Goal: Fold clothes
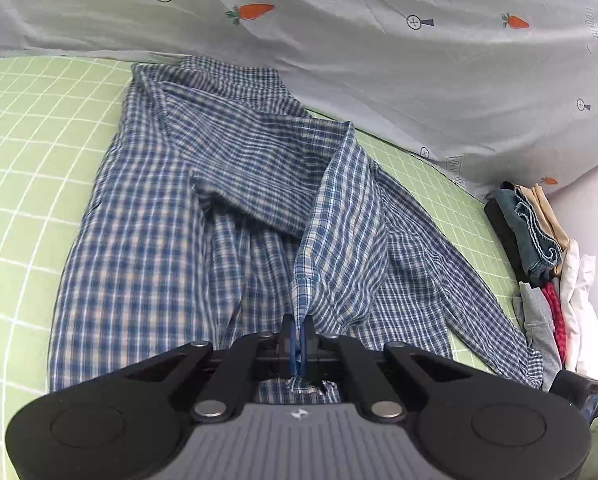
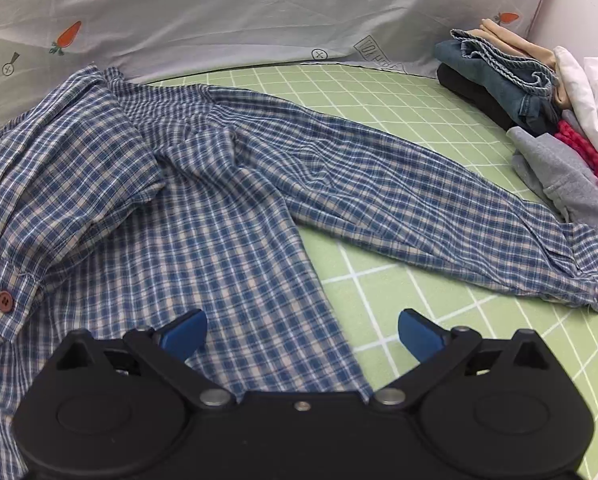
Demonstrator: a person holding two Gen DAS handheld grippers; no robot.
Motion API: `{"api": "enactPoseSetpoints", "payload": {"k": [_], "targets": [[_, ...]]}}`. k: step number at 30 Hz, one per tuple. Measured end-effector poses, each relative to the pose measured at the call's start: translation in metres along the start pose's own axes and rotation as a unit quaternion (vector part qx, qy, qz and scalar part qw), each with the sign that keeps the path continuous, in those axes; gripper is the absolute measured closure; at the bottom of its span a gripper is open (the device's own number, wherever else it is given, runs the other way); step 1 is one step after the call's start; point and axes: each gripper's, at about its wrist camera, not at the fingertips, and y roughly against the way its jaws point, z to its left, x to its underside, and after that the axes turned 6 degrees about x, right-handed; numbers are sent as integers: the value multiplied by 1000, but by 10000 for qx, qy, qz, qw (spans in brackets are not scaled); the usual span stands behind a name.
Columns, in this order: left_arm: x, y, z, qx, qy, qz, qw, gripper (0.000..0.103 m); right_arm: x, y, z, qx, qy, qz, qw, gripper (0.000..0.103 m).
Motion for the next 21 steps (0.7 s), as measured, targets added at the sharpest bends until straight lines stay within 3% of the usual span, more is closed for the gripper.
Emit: {"api": "enactPoseSetpoints", "payload": {"k": [12,21], "targets": [[50,64,28,305,1381,-172,9898,101,37,47,17,-319,519,-132,9981,0],[87,92,44,69,1739,-226,9845,101,61,72,29,-463,850,-204,9951,0]]}}
